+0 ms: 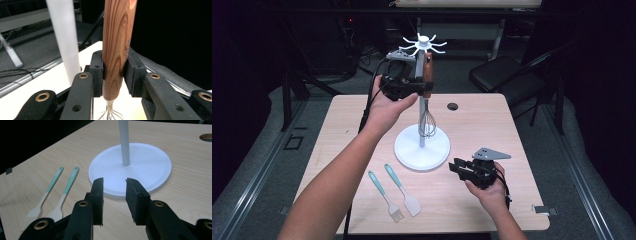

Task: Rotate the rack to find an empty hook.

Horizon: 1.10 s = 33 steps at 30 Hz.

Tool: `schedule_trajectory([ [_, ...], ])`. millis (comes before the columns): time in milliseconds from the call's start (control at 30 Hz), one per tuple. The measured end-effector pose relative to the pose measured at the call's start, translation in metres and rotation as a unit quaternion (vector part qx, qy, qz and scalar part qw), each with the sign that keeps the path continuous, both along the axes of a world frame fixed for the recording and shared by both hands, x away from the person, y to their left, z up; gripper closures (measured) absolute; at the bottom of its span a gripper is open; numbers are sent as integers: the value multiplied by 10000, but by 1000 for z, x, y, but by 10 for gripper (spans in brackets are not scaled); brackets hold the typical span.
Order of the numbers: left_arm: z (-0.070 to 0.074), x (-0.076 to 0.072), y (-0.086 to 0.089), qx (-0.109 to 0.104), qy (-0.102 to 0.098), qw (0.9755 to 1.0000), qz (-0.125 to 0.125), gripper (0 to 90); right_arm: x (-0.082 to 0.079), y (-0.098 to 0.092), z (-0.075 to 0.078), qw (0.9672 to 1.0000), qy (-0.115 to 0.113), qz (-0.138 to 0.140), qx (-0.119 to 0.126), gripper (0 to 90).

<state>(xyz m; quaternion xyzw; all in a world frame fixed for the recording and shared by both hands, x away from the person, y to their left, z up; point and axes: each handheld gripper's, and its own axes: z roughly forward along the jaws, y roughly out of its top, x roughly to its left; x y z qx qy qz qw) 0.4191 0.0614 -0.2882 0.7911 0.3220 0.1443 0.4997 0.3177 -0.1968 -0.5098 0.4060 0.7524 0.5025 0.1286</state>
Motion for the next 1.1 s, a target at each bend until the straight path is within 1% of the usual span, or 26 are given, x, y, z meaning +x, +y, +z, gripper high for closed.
schedule_trajectory([
  [200,-3,2,7,-113,-10,9999,79,708,-1,0,0,10000,-16,12,-11,677],
  [467,-3,5,7,-111,-19,9999,115,708,-1,2,0,10000,-35,24,-6,678],
  [567,-2,5,8,-92,-1,9999,84,707,0,2,0,10000,-34,26,6,678],
  [733,-4,3,9,-141,1,9999,59,703,0,1,0,10000,-18,16,9,676],
  [767,-5,2,8,-153,-23,9999,67,700,0,1,0,10000,-16,14,-4,675],
  [867,-10,1,10,-158,11,9999,51,683,1,0,0,10000,2,9,-34,668],
  [967,-18,0,13,-150,39,9998,91,643,1,0,-1,10000,-1,-38,-53,658],
  [1033,-25,-2,16,-158,74,9998,77,638,2,-1,-1,9999,-20,-70,-97,654],
  [1100,-30,-3,19,-145,77,9998,74,625,3,-2,-2,9999,-39,-77,-140,631],
])
